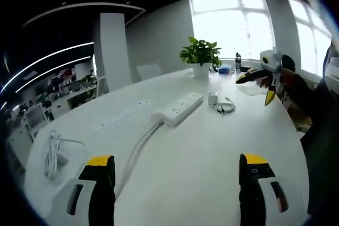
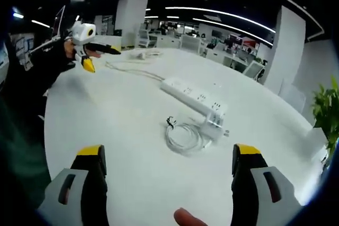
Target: Straighten the power strip on the desk, plug the charger into it
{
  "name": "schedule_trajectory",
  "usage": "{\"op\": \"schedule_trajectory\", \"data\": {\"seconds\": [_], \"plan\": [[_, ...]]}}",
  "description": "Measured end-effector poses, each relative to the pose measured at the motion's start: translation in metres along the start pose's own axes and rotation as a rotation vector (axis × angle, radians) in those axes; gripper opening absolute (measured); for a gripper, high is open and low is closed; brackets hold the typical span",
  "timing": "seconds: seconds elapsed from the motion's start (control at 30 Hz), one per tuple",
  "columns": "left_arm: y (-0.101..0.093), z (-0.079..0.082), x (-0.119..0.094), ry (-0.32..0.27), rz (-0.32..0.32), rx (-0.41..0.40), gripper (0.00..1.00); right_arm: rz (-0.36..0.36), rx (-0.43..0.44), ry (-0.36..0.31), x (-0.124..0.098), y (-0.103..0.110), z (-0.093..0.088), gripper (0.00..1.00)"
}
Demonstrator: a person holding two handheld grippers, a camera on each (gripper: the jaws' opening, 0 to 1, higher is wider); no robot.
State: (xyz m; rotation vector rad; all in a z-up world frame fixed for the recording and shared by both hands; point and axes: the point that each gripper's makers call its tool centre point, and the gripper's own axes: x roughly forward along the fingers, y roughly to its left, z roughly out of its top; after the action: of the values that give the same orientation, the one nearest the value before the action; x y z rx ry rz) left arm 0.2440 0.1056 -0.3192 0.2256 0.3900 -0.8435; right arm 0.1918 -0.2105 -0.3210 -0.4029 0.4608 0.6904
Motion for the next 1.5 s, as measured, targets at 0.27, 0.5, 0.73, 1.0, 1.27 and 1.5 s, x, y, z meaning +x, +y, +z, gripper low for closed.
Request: {"op": "schedule_trajectory", "data": {"seconds": [0.27,0.5,0.73,1.0,1.27,1.5], "plan": [[0.005,0.000,-0.002,-0.006,0.008,-0.007,0.99,-0.003,-0.010,0.002,0.006,-0.008,0.003,0.99],[0.006,0.000,-0.002,-0.007,0.016,-0.005,0.99,0.012,-0.034,0.011,0.013,-0.009,0.007,0.98],[0.006,-0.002,-0.001,-0.003,0.018,-0.002,0.99,0.008,-0.045,0.011,0.016,-0.017,0.009,0.98],[0.008,-0.006,-0.001,0.005,0.020,-0.008,0.99,0.012,-0.025,0.005,0.020,-0.024,0.008,0.96],[0.012,-0.005,-0.004,-0.001,0.032,-0.012,0.99,0.008,-0.022,0.006,0.023,-0.030,0.010,0.93],[0.016,-0.007,-0.007,-0.006,0.046,-0.026,0.99,0.003,-0.018,0.014,0.023,-0.036,0.007,0.92]]}}
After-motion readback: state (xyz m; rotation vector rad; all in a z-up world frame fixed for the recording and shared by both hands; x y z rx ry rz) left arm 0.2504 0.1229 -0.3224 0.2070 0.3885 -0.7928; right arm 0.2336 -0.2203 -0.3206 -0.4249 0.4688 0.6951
